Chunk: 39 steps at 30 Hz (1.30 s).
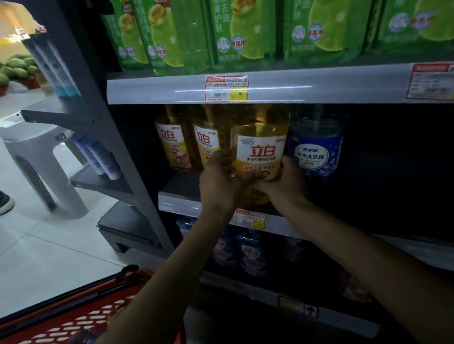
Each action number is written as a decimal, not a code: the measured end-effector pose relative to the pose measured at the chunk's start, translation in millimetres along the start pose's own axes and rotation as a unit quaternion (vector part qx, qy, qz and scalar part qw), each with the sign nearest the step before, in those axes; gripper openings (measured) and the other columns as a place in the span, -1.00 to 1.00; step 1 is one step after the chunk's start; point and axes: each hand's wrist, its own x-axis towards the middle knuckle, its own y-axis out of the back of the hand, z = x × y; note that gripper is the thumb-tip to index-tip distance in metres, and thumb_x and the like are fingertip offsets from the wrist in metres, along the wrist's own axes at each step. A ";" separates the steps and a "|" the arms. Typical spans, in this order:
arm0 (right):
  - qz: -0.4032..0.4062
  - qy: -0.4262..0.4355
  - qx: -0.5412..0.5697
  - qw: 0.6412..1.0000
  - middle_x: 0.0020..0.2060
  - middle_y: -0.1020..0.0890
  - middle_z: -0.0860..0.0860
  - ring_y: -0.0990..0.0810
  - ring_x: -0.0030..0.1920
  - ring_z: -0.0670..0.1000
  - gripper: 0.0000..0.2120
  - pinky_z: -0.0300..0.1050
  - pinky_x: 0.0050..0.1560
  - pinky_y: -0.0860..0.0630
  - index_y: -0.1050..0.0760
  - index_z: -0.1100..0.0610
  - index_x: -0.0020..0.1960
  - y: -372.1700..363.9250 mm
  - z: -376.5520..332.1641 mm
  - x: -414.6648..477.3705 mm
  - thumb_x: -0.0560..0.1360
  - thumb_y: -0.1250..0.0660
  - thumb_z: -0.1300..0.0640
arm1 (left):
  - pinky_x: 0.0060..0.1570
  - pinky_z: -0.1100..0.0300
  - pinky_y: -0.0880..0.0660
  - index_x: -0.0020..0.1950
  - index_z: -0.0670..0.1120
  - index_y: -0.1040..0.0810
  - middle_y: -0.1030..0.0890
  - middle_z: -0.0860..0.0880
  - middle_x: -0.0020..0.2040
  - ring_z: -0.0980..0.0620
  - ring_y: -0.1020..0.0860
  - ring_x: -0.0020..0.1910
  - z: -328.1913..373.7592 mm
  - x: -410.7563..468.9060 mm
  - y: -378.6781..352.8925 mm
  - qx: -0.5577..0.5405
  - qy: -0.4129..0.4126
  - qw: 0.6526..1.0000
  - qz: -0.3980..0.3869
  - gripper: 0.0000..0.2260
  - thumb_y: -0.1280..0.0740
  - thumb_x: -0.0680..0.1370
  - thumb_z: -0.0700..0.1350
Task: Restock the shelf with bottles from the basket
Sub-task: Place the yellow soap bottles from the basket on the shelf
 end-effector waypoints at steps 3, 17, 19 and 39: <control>0.050 0.030 -0.028 0.998 0.26 -0.58 0.11 -0.55 0.24 0.04 -0.47 -0.57 -0.23 -0.41 -0.42 0.26 0.34 -8.0 4.6 16.0 0.42 -0.51 0.39 | 0.08 0.05 -0.65 0.30 -0.03 -0.58 -0.70 0.02 0.18 0.08 -0.65 0.13 -11.0 10.6 -13.8 -0.024 -0.008 1.000 0.009 -0.48 -0.63 0.39 0.00; 0.156 0.078 -0.146 0.974 0.29 -0.51 0.15 -0.52 0.32 0.16 -0.49 0.03 0.27 -0.54 -0.46 0.19 0.34 -35.6 31.5 68.0 0.43 -0.51 0.26 | 0.10 0.01 -0.67 0.23 0.02 -0.65 -0.73 0.10 0.11 0.19 -0.67 0.09 -36.8 48.0 -45.7 -0.042 -0.002 0.999 0.013 -0.61 -0.60 0.43 -0.05; 0.149 0.074 -0.155 0.974 0.29 -0.51 0.15 -0.53 0.31 0.16 -0.50 0.03 0.25 -0.55 -0.46 0.19 0.34 -36.0 36.2 72.1 0.43 -0.51 0.26 | 0.10 0.04 -0.67 0.22 0.04 -0.65 -0.73 0.09 0.11 0.21 -0.66 0.08 -36.6 45.6 -47.8 -0.048 0.006 0.999 0.017 -0.62 -0.60 0.43 -0.05; 0.080 0.070 -0.123 0.987 0.37 -0.50 0.10 -0.47 0.40 0.12 -0.28 0.01 0.35 -0.46 -0.33 0.12 0.52 -19.0 26.2 27.6 0.44 -0.55 0.21 | 0.16 -0.13 -0.62 0.33 0.18 -0.53 -0.67 0.11 0.21 0.05 -0.62 0.19 -41.4 13.3 -23.2 0.008 0.084 0.996 -0.032 -0.52 -0.47 0.43 0.23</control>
